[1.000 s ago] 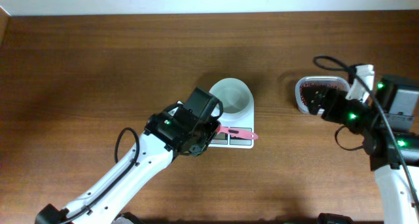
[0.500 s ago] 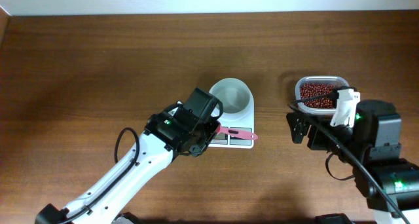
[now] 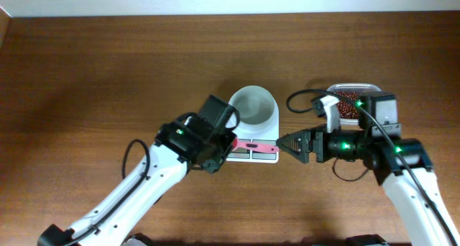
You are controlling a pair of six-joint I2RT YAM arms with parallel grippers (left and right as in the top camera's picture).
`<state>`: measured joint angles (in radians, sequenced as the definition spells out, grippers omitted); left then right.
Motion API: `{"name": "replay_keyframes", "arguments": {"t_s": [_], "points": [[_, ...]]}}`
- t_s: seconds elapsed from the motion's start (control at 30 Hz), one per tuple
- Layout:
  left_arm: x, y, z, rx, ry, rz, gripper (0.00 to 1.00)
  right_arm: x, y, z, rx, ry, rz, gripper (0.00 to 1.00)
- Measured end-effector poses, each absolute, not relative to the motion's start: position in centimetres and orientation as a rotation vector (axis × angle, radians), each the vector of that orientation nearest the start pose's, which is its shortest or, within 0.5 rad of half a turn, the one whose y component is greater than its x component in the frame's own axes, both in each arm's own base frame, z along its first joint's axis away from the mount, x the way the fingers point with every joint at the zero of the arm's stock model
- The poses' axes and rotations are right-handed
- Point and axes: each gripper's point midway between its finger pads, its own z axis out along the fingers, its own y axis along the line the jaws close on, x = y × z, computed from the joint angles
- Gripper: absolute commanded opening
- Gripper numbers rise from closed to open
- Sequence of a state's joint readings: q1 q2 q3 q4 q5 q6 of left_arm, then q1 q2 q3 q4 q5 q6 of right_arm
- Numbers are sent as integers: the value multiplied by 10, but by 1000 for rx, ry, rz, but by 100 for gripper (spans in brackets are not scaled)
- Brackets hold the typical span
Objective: Scoop and weigh 50g on scale
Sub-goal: 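Raise the right gripper and move it toward the scoop handle, then grasp the pink scoop handle with the right gripper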
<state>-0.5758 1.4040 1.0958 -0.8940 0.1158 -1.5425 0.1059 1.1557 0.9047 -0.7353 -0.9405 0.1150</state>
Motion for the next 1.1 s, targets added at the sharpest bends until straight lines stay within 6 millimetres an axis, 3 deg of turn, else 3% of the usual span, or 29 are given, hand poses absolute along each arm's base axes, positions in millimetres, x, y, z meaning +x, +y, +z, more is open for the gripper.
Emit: {"name": "replay_keyframes", "arguments": {"t_s": [0.1, 0.27, 0.37, 0.57, 0.77, 0.93, 1.1], "points": [[254, -166, 125, -1517, 2669, -538, 0, 248, 177, 191, -339, 2350, 1455, 87], [250, -171, 125, -1519, 2695, -563, 0, 255, 184, 188, -279, 2359, 1538, 87], [249, -174, 126, -1503, 2706, -573, 0, 251, 202, 187, -328, 2366, 1576, 87], [247, -178, 127, -1498, 2720, -592, 0, 249, 240, 180, -276, 2446, 1599, 79], [247, -178, 127, -1498, 2720, -592, 0, 255, 241, 175, -105, 2514, 1584, 64], [247, -178, 127, -1498, 2719, -592, 0, 248, 254, 166, -93, 2570, 1603, 50], [246, -178, 126, -1501, 2723, -585, 0, 254, 258, 158, -8, 2600, 1608, 45]]}}
